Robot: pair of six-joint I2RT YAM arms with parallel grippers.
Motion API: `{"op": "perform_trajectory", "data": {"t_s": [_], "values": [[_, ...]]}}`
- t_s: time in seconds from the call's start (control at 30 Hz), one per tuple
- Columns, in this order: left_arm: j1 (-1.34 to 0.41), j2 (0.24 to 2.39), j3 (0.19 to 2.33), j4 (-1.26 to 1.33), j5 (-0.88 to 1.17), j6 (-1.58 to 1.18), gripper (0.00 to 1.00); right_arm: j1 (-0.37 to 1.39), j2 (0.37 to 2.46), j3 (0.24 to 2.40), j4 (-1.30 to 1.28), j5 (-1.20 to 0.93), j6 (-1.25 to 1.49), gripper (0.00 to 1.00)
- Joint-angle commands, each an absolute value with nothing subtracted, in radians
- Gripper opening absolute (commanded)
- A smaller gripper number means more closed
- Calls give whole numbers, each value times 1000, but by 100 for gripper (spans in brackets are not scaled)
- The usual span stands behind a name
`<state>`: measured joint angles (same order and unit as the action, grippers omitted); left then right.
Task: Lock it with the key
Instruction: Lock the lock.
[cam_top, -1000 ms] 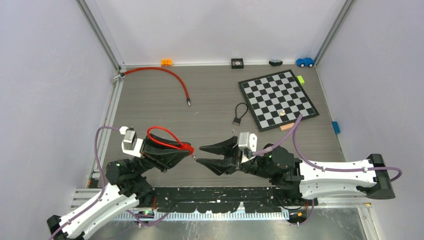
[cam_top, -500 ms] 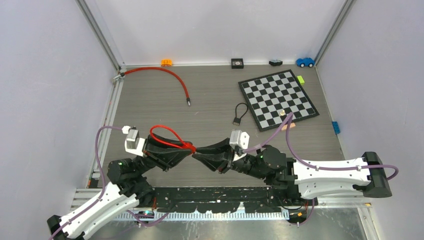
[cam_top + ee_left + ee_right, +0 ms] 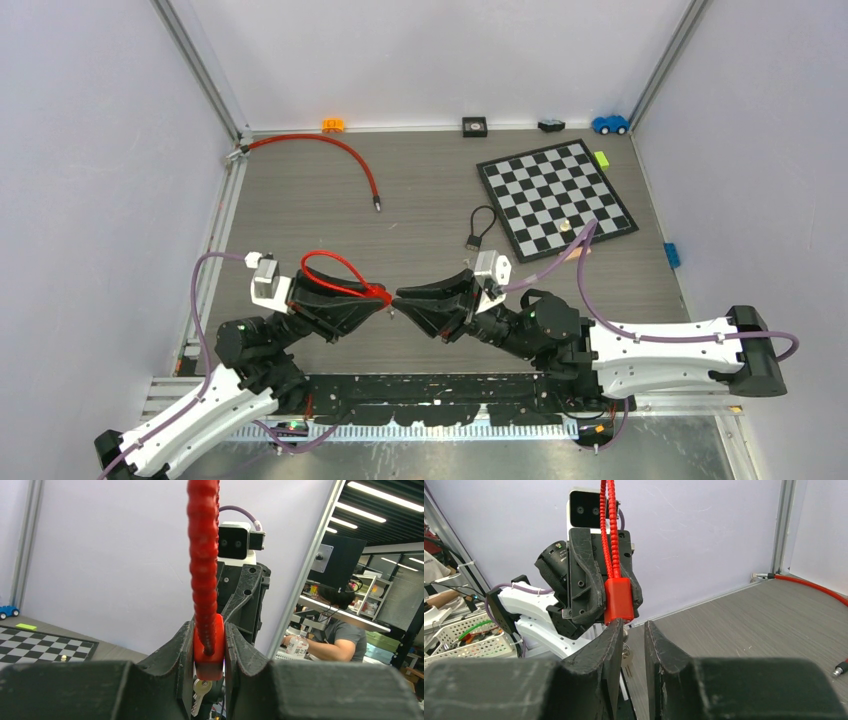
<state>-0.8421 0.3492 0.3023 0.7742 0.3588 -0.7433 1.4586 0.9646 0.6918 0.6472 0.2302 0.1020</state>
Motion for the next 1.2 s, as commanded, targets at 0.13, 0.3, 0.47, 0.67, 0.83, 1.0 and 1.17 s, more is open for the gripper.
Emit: {"op": "perform_trajectory", "data": {"t_s": [0.13,0.3,0.47,0.67,0.83,1.0,1.17], "values": [[-839,342,305,840,359,-729,0,1461,980,724,658,268,140,27],[-839,342,307,844,357,-728,0,1461,1002,737,640,255,149,27],[-839,351,307,855,362,-730,0,1461,1011,750,619,241,159,27],[-839,343,304,855,361,-731,0,1461,1017,756,615,223,170,27],[-839,337,301,850,356,-729,0,1462,1015,757,610,185,185,27],[-839,333,301,851,359,-730,0,1461,1033,767,611,145,195,27],[-839,330,302,850,362,-732,0,1461,1039,768,607,132,207,27]]}}
